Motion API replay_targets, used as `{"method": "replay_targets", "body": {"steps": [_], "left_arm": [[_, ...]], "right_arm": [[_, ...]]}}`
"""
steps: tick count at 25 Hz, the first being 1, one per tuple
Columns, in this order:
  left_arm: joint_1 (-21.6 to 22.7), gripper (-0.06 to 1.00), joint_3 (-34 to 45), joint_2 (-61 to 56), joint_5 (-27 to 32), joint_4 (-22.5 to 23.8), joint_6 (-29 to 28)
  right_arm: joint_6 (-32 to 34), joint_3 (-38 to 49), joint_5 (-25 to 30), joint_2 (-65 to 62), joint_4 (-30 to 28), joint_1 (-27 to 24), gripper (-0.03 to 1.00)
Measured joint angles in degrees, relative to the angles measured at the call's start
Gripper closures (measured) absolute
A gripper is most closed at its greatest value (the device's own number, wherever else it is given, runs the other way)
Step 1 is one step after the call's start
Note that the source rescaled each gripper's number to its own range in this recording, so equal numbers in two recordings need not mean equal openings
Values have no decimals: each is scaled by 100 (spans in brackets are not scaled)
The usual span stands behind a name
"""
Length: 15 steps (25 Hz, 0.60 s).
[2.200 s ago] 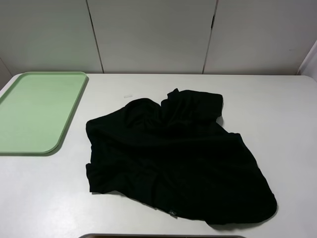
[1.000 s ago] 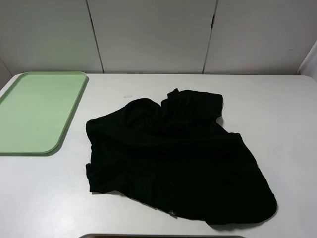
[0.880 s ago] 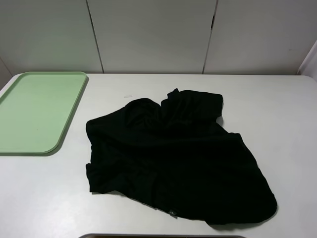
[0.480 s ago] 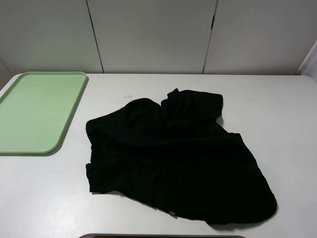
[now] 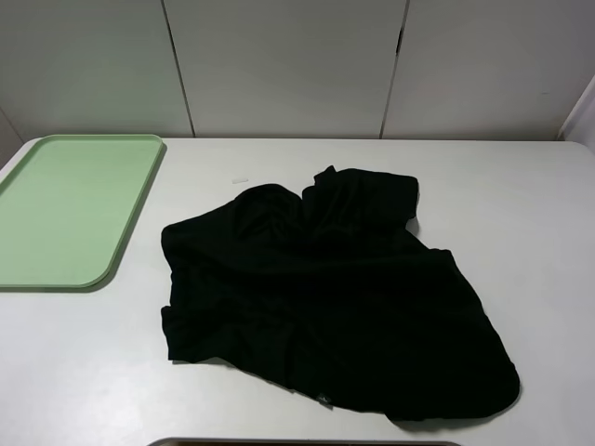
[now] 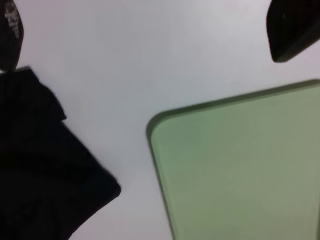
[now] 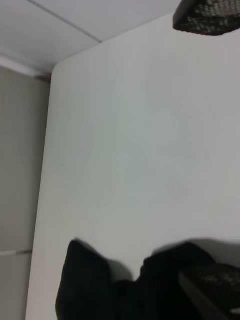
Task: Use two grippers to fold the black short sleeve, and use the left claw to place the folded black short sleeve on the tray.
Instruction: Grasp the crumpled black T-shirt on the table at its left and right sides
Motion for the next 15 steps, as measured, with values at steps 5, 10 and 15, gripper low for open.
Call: {"method": "replay_targets", "body": {"steps": [5, 10, 15], "left_arm": [[-66, -3, -348, 692, -313, -620, 330], [-202, -3, -1096, 2143, -453, -1127, 1410], [-237, -3, -1879, 3628, -468, -1360, 2364]], "right_arm": [[-468, -180, -204, 778, 717, 412, -3], [-1452, -670, -670, 2269, 1433, 586, -3], [-2779, -1305, -1199, 3725, 2101, 586, -3]]}}
